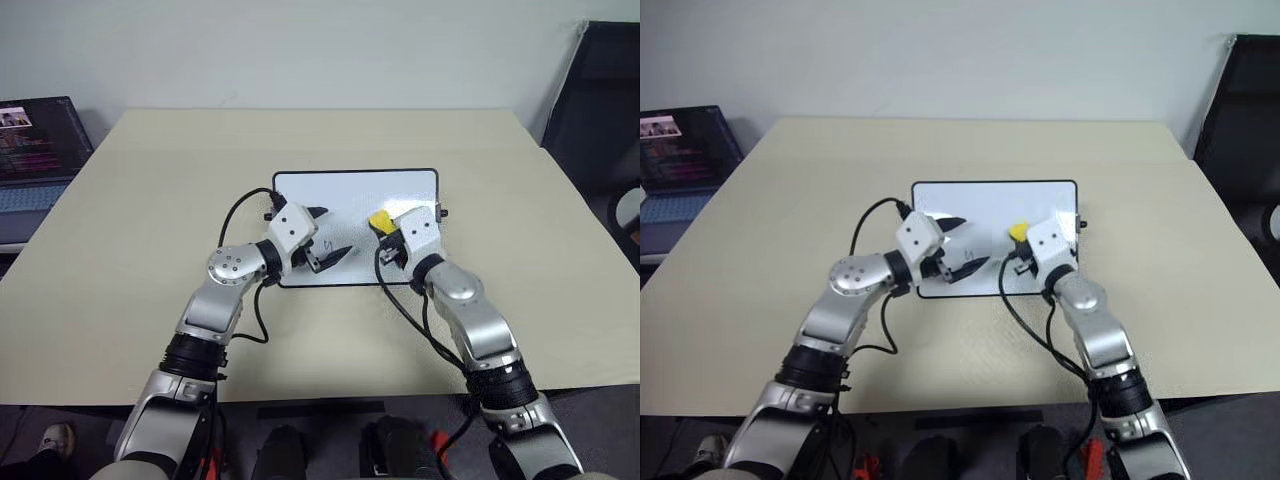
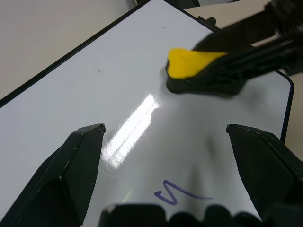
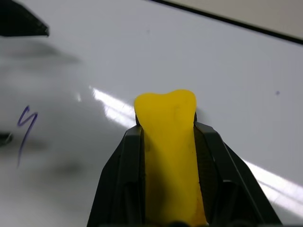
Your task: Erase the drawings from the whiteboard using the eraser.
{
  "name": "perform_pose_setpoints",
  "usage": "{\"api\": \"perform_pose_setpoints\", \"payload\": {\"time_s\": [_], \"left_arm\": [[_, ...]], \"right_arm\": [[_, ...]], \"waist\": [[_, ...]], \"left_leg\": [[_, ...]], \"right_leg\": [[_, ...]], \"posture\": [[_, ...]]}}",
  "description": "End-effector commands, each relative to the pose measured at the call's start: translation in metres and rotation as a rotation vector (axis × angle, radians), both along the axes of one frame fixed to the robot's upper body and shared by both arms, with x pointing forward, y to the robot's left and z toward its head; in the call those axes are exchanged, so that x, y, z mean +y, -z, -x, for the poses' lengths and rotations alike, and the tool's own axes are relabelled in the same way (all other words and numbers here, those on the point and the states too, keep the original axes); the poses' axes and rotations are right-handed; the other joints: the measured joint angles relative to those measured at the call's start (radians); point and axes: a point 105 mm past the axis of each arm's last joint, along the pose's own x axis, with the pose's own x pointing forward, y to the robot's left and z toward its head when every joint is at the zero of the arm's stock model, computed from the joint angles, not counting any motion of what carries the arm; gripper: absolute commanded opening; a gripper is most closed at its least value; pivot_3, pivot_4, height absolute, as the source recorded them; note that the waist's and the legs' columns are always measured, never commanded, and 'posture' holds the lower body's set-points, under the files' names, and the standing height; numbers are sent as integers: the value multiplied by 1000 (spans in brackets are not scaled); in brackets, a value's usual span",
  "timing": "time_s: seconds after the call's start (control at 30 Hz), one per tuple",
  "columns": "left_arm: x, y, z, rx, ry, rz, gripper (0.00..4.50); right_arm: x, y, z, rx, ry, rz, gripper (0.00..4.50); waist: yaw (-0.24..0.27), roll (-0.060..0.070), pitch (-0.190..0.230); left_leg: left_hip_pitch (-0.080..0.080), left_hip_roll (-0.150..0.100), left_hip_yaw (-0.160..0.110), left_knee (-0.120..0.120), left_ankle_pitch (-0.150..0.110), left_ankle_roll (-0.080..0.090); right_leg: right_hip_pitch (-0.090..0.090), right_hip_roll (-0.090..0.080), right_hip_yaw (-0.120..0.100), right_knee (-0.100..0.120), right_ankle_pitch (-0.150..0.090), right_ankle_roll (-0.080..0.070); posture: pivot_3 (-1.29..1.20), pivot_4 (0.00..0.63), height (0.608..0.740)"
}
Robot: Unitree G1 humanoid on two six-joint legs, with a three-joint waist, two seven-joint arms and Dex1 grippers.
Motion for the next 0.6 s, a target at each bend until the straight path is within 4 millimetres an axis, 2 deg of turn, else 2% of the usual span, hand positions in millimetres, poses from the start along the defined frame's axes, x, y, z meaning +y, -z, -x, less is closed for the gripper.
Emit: {"api": "perform_pose_setpoints", "payload": {"time_s": [0.03,0.23,0.33,0.43,0.6], "left_arm": [[2,-14,1,-51,-1,15,4500],[0,-12,2,-47,0,19,4500],[0,-12,3,-47,2,22,4500],[-1,-11,6,-46,6,25,4500],[2,-11,15,-47,1,30,4500]], "right_arm": [[-12,25,3,101,35,43,1066],[-19,5,-9,39,59,12,1066],[-17,-10,-9,-18,39,-57,1066],[-15,-15,-3,-36,-2,-127,1066],[-19,-28,18,-105,-81,-159,1066]], "waist": [[0,0,0],[0,0,0],[0,0,0],[0,0,0],[2,0,0]], "left_leg": [[0,0,0,0,0,0],[0,0,0,0,0,0],[0,0,0,1,0,0],[0,0,0,1,0,0],[-6,0,0,-1,0,0]], "right_leg": [[0,0,0,0,0,0],[0,0,0,0,0,0],[0,0,0,0,1,1],[0,0,0,0,1,1],[-3,0,0,-3,1,1]], "posture": [[0,150,740],[0,150,740],[0,150,740],[0,150,740],[0,150,740]]}}
